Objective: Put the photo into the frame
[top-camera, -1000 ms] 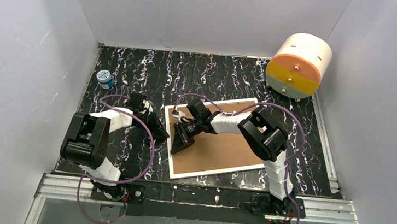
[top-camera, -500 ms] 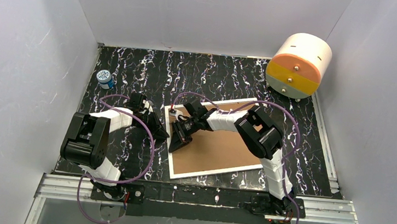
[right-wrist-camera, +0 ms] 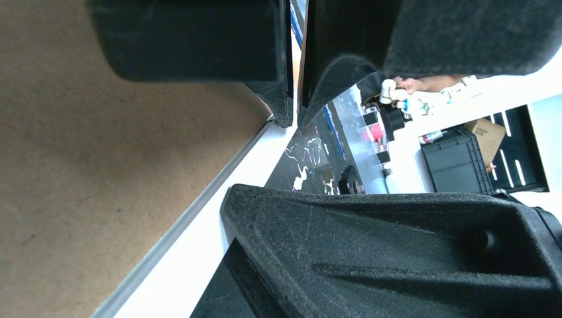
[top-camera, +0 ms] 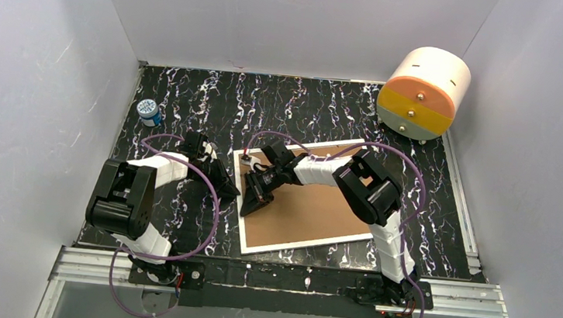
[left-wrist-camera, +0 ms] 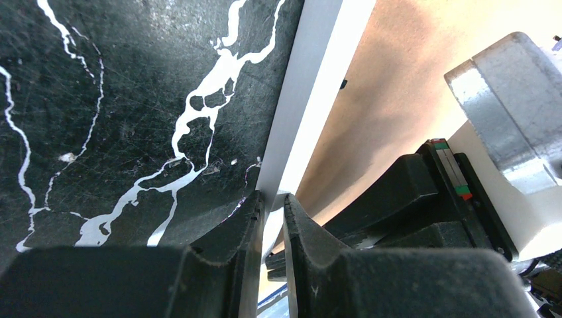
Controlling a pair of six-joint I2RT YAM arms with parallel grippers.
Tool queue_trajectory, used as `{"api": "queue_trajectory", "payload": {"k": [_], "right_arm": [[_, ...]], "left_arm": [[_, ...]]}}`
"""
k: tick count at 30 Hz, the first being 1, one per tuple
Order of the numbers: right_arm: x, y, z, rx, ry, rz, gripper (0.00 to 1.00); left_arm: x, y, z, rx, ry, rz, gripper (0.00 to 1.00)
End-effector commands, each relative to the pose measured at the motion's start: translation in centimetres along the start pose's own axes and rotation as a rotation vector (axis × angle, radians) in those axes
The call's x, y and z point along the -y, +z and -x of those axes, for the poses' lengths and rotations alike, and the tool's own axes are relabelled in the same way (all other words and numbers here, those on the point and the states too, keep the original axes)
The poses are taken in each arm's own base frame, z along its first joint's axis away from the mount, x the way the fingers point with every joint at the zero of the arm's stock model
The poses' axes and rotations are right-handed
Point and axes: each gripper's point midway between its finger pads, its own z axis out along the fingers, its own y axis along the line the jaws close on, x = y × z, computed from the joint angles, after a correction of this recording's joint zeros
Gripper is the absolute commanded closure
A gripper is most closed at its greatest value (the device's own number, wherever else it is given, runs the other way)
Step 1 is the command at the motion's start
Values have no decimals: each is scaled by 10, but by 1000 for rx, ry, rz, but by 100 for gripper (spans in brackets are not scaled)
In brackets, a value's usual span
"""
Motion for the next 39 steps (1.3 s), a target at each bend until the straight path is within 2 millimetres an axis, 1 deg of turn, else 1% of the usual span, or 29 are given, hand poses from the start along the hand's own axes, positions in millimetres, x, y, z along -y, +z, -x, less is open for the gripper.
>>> {"api": "queue_trajectory", "payload": {"k": [1,11,14,18,23,26,28,31,34,36,37,39], "right_arm": [[71,-5,-20,1,121,-216,84],[103,-11,-34,-7,194,-314,84],[109,-11,-35,5,212,-331,84],[113,-10,-34,6,229,-346,80],[108,-14,-28,30,204,-348,72],[97,-18,-19,57,176,-336,68],[87,-23,-9,94,153,-320,68],[73,-37,10,172,143,-281,68],[64,-59,31,266,156,-244,68],[64,-81,43,341,183,-256,68],[67,-97,51,394,195,-282,68],[75,-131,57,472,250,-358,67]], "left_arm": [[-106,6,-23,-16,-27,442,87],[-107,6,-23,-18,-27,445,87],[-107,6,-23,-16,-28,445,87],[-107,6,-23,-17,-28,446,87],[-106,6,-22,-17,-28,446,87],[-106,6,-21,-16,-28,446,86],[-106,6,-21,-15,-28,446,86],[-105,6,-21,-15,-28,443,87],[-102,6,-20,-15,-26,433,86],[-98,7,-17,-8,-25,417,86],[-95,8,-14,-2,-25,407,85],[-87,10,-9,11,-35,378,84]]}}
